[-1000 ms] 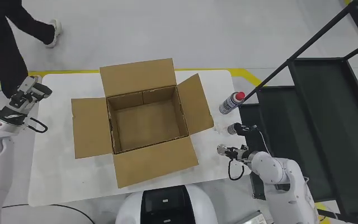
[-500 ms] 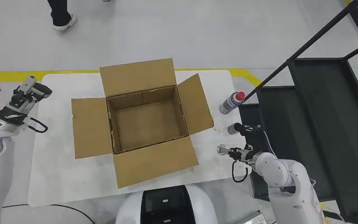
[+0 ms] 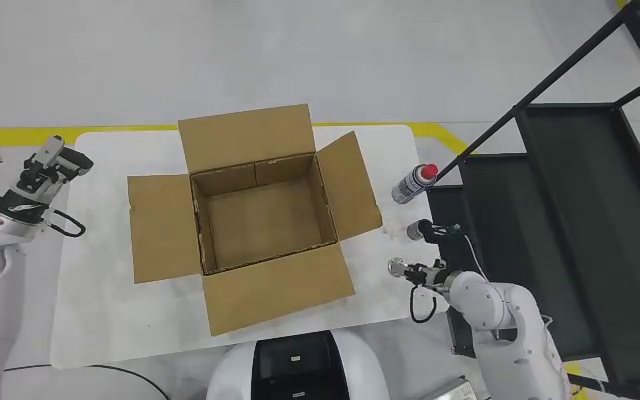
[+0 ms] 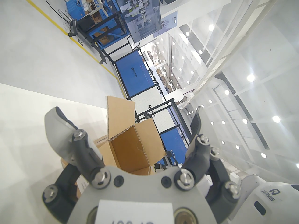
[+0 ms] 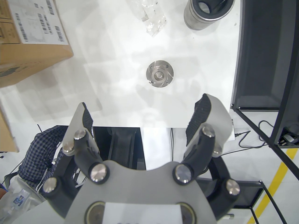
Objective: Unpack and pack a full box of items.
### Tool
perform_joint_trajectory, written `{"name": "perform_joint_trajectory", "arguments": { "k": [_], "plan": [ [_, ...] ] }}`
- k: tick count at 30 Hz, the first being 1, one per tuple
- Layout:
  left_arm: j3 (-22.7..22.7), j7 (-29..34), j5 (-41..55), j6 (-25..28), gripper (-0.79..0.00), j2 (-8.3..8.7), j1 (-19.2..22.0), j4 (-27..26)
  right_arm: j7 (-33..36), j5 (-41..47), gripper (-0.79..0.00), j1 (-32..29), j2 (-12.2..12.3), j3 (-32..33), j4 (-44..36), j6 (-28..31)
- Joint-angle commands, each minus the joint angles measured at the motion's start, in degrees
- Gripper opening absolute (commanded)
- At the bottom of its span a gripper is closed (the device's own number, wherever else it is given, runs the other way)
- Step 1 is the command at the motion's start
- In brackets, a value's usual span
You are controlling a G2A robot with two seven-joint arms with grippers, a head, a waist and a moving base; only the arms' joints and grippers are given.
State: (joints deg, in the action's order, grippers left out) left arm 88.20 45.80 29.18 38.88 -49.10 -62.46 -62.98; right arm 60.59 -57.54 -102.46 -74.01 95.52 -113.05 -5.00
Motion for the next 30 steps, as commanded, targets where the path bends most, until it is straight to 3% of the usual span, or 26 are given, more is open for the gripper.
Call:
{"name": "perform_joint_trajectory", "arguments": {
  "k": [1,13,19,30],
  "plan": [
    [0.0,0.0,0.0,0.0,0.0,0.0,0.0,0.0,0.44,-2.64,0.0,1.8,-0.01,-2.48,2.72,-0.85],
    [0.0,0.0,0.0,0.0,0.0,0.0,0.0,0.0,-2.95,-7.16,0.0,5.97,-0.15,-7.98,10.78,-4.56],
    [0.0,0.0,0.0,0.0,0.0,0.0,0.0,0.0,-3.78,-7.21,-0.132,6.83,-0.11,-8.67,12.75,-5.19],
    [0.0,0.0,0.0,0.0,0.0,0.0,0.0,0.0,-4.92,-7.76,-0.151,10.14,-0.22,-10.85,16.62,-7.38]
  ]
}}
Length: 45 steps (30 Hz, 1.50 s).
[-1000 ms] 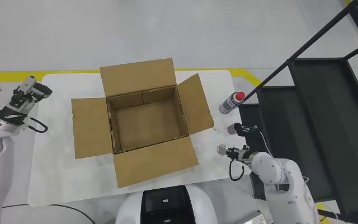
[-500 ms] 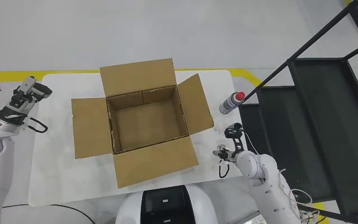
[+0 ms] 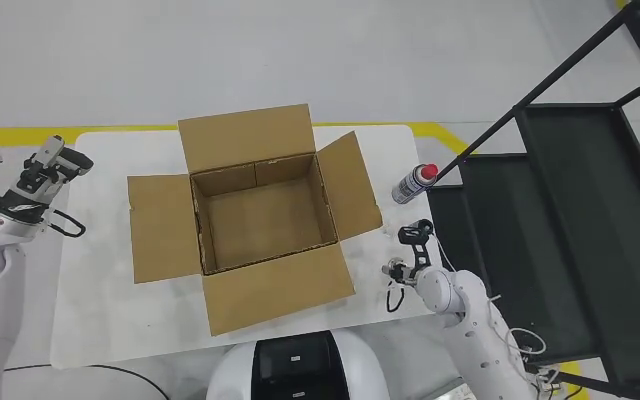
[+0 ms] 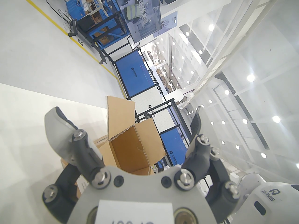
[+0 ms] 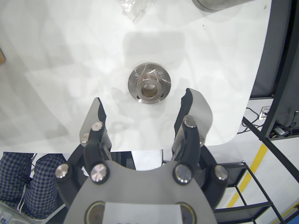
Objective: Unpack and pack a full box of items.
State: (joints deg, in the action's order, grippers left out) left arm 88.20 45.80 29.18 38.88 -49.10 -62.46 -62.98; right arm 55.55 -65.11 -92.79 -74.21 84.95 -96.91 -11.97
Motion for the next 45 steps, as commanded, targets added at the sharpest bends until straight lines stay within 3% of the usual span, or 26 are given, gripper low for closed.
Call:
{"name": "perform_joint_trajectory", "arguments": {
  "k": [1,9,21,28,32,45],
  "plan": [
    [0.0,0.0,0.0,0.0,0.0,0.0,0.0,0.0,0.12,-0.26,-0.154,0.96,-0.05,-0.52,0.81,-0.8],
    [0.0,0.0,0.0,0.0,0.0,0.0,0.0,0.0,0.31,-0.5,-0.329,2.1,-0.18,-1.58,2.01,-3.63],
    [0.0,0.0,0.0,0.0,0.0,0.0,0.0,0.0,0.43,0.0,-0.394,3.08,-0.09,-2.06,3.87,-3.79],
    [0.0,0.0,0.0,0.0,0.0,0.0,0.0,0.0,0.45,-0.16,-0.536,3.65,-0.05,-2.45,4.5,-4.18],
    [0.0,0.0,0.0,0.0,0.0,0.0,0.0,0.0,0.41,-0.1,-0.773,3.84,-0.02,-2.53,4.57,-4.4],
    [0.0,0.0,0.0,0.0,0.0,0.0,0.0,0.0,1.26,0.44,-0.785,-0.27,0.57,-0.67,-3.11,-2.31]
  ]
}}
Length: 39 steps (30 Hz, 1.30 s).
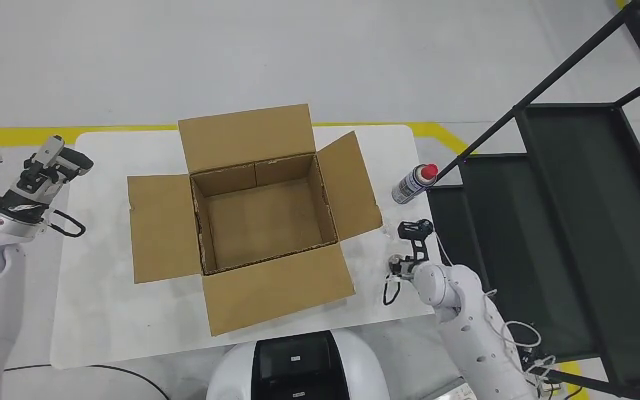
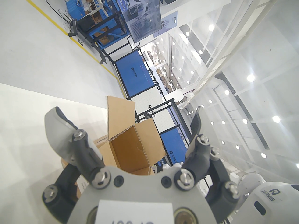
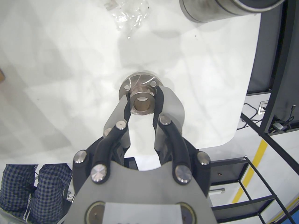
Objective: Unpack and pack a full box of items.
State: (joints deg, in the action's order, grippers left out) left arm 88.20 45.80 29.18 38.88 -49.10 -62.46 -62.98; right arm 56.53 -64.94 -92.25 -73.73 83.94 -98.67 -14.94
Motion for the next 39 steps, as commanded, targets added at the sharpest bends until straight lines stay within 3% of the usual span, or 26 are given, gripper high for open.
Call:
{"name": "perform_joint_trajectory", "arguments": {
  "k": [1,10,21,28,39],
  "plan": [
    [0.0,0.0,0.0,0.0,0.0,0.0,0.0,0.0,0.61,0.71,-0.785,-1.57,0.19,0.72,-2.68,1.46],
    [0.0,0.0,0.0,0.0,0.0,0.0,0.0,0.0,5.95,0.47,-0.785,-9.67,1.3,4.95,-18.92,7.09],
    [0.0,0.0,0.0,0.0,0.0,0.0,0.0,0.0,14.32,-0.71,-0.785,-12.75,2.34,7.5,-35.97,13.54],
    [0.0,0.0,0.0,0.0,0.0,0.0,0.0,0.0,21.32,1.35,-0.785,-7.46,3.02,1.99,-35.97,22.93],
    [0.0,0.0,0.0,0.0,0.0,0.0,0.0,0.0,28.19,0.48,-0.785,9.07,2.19,-13.65,-35.97,17.62]
  ]
}}
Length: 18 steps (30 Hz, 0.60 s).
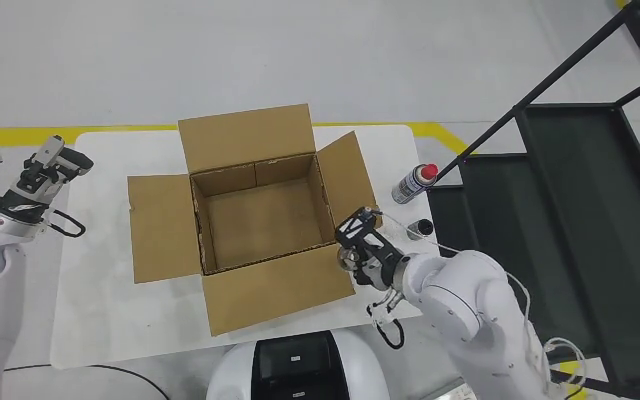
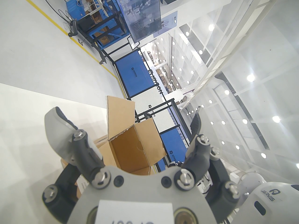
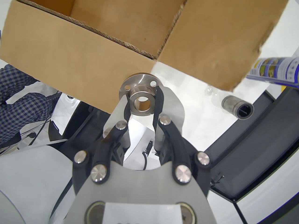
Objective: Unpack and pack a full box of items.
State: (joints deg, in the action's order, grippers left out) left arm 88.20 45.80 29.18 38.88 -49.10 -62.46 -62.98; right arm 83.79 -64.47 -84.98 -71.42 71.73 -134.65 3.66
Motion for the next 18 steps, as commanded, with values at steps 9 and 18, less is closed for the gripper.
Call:
{"name": "perform_joint_trajectory", "arguments": {
  "k": [9,18],
  "plan": [
    [0.0,0.0,0.0,0.0,0.0,0.0,0.0,0.0,3.88,-2.74,-0.785,16.44,-2.17,-13.11,9.6,-10.57],
    [0.0,0.0,0.0,0.0,0.0,0.0,0.0,0.0,1.69,-1.91,-0.785,21.35,-3.28,-16.4,16.45,-13.17]
  ]
}}
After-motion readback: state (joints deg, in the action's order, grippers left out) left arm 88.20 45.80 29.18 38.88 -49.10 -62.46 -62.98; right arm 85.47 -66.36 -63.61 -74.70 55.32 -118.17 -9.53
